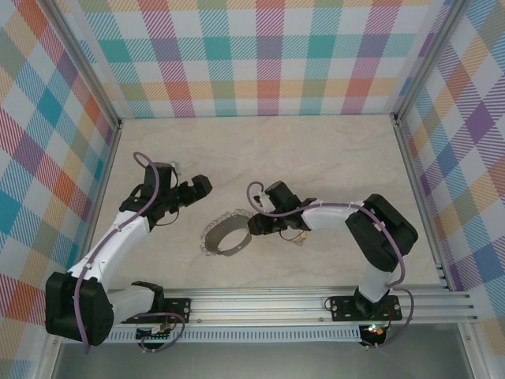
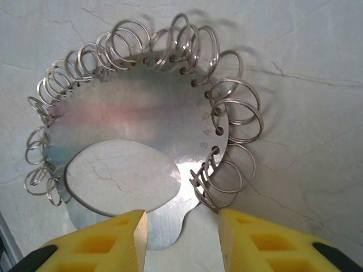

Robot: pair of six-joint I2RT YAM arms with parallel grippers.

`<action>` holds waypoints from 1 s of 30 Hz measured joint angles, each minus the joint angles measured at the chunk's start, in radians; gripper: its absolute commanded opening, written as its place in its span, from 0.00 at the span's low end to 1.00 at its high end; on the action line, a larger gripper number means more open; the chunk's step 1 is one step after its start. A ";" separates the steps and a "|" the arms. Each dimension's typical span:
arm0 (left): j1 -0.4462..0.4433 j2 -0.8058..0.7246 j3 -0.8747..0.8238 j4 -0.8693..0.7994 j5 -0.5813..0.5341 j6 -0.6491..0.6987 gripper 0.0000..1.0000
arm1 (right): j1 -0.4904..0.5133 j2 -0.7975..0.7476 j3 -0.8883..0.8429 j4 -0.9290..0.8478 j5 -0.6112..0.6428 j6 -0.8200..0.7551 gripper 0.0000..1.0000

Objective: Put the keys on the keyring

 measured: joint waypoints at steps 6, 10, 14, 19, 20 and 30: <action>0.000 0.000 0.000 0.000 0.000 0.000 0.99 | 0.000 0.021 0.000 0.002 0.000 0.003 0.37; 0.000 0.000 0.000 0.000 0.000 0.000 0.99 | 0.000 0.025 0.000 0.005 -0.001 0.003 0.36; 0.000 0.000 0.000 0.000 0.000 0.000 0.99 | 0.000 0.028 0.001 0.007 -0.003 0.003 0.34; 0.000 0.000 -0.002 0.001 0.000 0.000 0.99 | 0.000 0.035 0.012 0.006 -0.005 0.003 0.31; 0.000 0.000 -0.002 0.001 0.000 0.000 0.99 | 0.000 0.036 0.014 0.006 -0.006 0.003 0.30; 0.000 0.000 -0.002 0.008 0.000 0.000 0.99 | 0.000 0.036 0.029 0.007 -0.012 0.003 0.27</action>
